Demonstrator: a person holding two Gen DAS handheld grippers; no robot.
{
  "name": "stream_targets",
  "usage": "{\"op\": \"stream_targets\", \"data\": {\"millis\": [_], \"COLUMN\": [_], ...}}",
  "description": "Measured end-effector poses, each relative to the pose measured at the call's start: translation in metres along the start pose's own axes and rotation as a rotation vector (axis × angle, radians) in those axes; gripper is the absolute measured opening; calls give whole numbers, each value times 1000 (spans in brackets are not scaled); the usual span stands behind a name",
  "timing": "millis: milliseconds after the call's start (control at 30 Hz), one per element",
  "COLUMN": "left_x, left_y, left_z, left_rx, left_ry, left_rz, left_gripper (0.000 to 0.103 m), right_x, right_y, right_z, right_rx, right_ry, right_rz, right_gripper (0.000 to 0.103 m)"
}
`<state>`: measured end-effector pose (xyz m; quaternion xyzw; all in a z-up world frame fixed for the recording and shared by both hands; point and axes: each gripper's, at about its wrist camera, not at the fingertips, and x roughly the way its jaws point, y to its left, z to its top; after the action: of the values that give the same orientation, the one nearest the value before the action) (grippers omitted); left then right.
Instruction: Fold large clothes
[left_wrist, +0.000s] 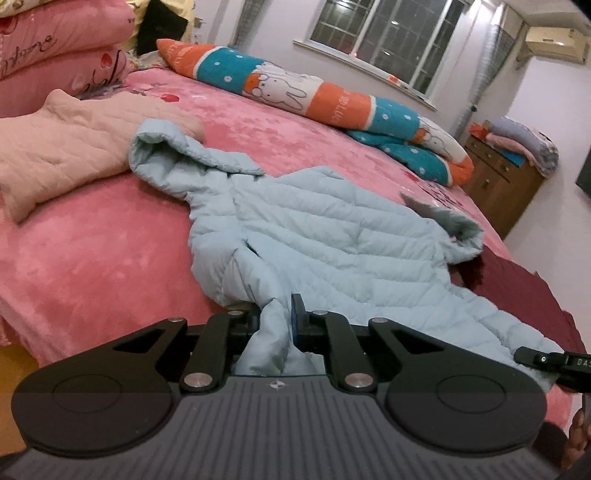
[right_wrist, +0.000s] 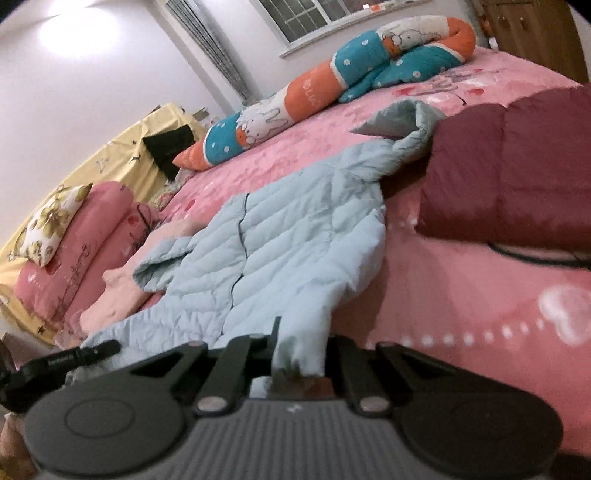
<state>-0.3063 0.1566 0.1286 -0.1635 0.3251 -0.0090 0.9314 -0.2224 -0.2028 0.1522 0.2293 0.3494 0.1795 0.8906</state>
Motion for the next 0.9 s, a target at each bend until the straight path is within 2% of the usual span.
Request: {"op": "stream_targets", "data": {"millis": [300, 467, 533, 567, 633, 667, 700, 767, 800, 900], "left_x": [-16, 6, 11, 6, 6, 2, -4, -11, -14, -24], "left_y": [0, -3, -5, -8, -7, -6, -2, -2, -2, -2], "left_z": [-25, -29, -30, -33, -32, -33, -35, -35, -35, -30], "left_rx": [55, 93, 111, 112, 107, 107, 110, 121, 127, 141], "left_ry": [94, 164, 179, 180, 179, 176, 173, 158, 150, 114], "left_rz": [19, 45, 65, 70, 76, 82, 90, 101, 106, 118], "left_gripper": [11, 14, 17, 19, 30, 33, 40, 52, 55, 58], "right_x": [-35, -35, -30, -29, -29, -30, -31, -37, -40, -48], "right_y": [-3, -10, -13, -13, -14, -14, -14, -17, -19, -23], "right_z": [-32, -35, -36, -36, -37, -38, -37, -38, -39, -38], "right_rx": [33, 65, 77, 77, 80, 82, 85, 82, 81, 99], "right_ry": [84, 126, 151, 159, 166, 163, 158, 139, 125, 76], "right_rz": [-18, -62, -83, -98, -117, -122, -131, -164, -174, -196], "right_gripper": [2, 3, 8, 11, 15, 26, 43, 56, 58, 65]}}
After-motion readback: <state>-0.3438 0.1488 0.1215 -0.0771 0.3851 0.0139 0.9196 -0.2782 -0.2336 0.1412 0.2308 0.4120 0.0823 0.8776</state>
